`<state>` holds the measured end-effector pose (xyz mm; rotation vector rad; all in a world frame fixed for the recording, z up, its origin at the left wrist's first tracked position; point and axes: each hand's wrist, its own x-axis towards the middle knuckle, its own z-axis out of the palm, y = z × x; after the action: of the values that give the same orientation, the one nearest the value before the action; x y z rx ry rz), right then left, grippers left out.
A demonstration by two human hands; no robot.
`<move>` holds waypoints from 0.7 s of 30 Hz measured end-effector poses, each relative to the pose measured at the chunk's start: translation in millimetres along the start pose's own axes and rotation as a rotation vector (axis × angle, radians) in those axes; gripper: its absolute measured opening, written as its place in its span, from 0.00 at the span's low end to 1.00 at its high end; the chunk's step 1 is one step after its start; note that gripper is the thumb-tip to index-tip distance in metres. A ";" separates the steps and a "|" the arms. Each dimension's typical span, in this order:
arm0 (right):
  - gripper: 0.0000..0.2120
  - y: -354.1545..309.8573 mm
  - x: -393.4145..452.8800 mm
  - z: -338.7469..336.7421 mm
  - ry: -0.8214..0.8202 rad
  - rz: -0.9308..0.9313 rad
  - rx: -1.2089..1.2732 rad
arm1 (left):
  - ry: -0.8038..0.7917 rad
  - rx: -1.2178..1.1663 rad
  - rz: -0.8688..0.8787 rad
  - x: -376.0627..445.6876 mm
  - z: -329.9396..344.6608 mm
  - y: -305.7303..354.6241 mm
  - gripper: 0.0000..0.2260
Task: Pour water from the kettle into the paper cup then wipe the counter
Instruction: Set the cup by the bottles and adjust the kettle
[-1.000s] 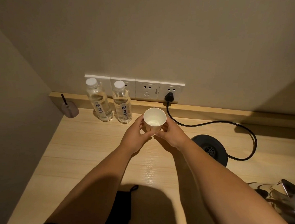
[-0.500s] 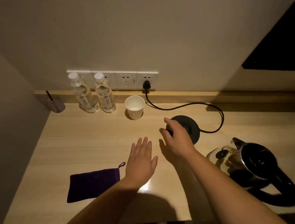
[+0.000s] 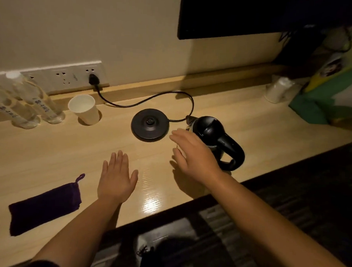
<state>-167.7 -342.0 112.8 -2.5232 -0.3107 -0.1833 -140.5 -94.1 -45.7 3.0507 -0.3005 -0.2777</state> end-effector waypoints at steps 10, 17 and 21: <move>0.30 90.5 -63.8 -73.0 0.130 0.558 0.233 | -0.005 0.033 0.005 1.6 -1.9 8.2 0.33; 0.20 103.5 -63.2 -54.1 0.068 0.618 0.365 | 0.012 0.035 0.016 2.1 -2.2 10.1 0.34; 0.17 104.6 -61.9 -52.3 0.094 0.610 0.396 | 0.016 0.025 0.016 2.8 -1.0 9.5 0.34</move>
<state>-203.3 -466.8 87.2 -2.0943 0.4231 0.0043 -139.4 -103.9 -44.4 3.0725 -0.3298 -0.2501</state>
